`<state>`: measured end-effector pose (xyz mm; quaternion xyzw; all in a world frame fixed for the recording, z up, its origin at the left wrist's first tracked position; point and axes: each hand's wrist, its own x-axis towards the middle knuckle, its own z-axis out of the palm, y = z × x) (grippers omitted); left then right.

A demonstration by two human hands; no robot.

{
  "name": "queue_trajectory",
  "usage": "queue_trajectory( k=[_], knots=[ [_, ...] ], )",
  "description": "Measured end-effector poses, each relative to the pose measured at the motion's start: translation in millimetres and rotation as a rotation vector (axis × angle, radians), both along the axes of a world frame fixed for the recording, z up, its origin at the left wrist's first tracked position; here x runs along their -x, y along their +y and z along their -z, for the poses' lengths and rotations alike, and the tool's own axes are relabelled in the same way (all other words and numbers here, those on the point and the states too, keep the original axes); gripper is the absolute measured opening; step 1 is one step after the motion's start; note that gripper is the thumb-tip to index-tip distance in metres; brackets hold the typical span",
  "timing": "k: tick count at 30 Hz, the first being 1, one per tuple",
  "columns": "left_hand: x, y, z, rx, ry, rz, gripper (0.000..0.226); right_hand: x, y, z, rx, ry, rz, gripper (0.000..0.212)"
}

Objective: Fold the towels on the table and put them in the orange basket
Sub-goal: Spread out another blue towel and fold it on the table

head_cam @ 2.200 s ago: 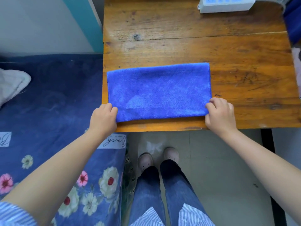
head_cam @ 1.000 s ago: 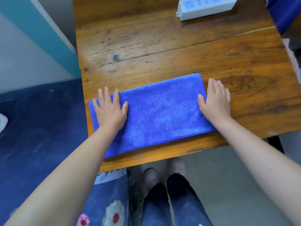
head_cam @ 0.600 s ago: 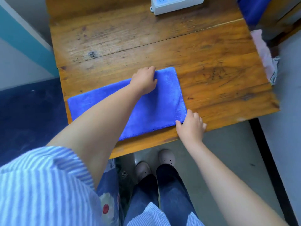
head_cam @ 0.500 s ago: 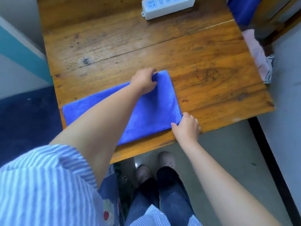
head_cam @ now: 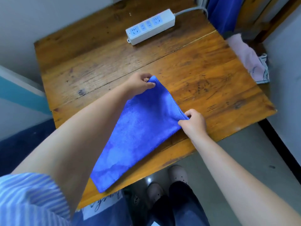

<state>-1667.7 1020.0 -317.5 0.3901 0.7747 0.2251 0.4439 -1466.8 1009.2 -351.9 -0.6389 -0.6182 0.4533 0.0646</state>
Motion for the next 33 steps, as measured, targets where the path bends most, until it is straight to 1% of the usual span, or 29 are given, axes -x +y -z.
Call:
queue_trajectory(
  k=[3,6,9,12,14,18,21,23,25,26,28,30,33],
  knots=[
    [10.2,8.0,-14.4,-0.042,-0.009,-0.035,0.017,5.4,27.3,-18.0,-0.068,0.098,-0.029,0.019],
    [25.0,7.8,-27.3,-0.103,0.047,-0.128,0.029,14.6,42.6,-37.4,-0.111,0.174,-0.137,0.025],
    [36.3,-6.9,-38.3,-0.165,0.078,-0.203,0.032,19.5,41.0,-53.2,-0.249,0.177,-0.265,0.019],
    [45.1,-34.8,-44.1,-0.175,0.123,-0.153,0.041,22.6,22.9,-62.8,-0.405,0.159,-0.361,0.012],
    [49.6,-56.3,-45.6,-0.159,0.185,-0.089,0.041,24.6,4.8,-66.4,-0.492,0.184,-0.424,0.008],
    [60.9,-97.3,-45.4,-0.145,0.226,-0.07,0.036,27.6,-42.0,-66.9,-0.685,0.288,-0.599,0.012],
    [65.7,-133.0,-38.9,-0.15,0.224,-0.077,0.045,27.0,-85.5,-55.1,-0.745,0.31,-0.671,0.012],
    [65.4,-157.6,-30.1,-0.121,0.256,-0.067,0.038,25.6,-110.6,-43.4,-0.771,0.303,-0.715,0.012],
    [66.9,-184.8,-19.5,-0.088,0.329,-0.052,0.026,27.0,-134.9,-30.0,-0.804,0.3,-0.775,0.008],
    [68.0,-195.7,-13.4,-0.073,0.366,-0.047,0.023,28.6,-143.9,-23.9,-0.813,0.296,-0.799,0.009],
    [70.5,-217.1,-1.2,-0.04,0.428,-0.054,0.02,32.9,-161.7,-11.3,-0.829,0.289,-0.831,0.015],
    [72.2,-232.1,10.1,-0.022,0.472,-0.076,0.019,36.9,-176.1,-1.4,-0.848,0.27,-0.856,0.016],
    [71.7,-244.2,23.0,-0.048,0.503,-0.126,0.019,41.8,-188.7,10.1,-0.877,0.224,-0.894,0.017]
  ],
)
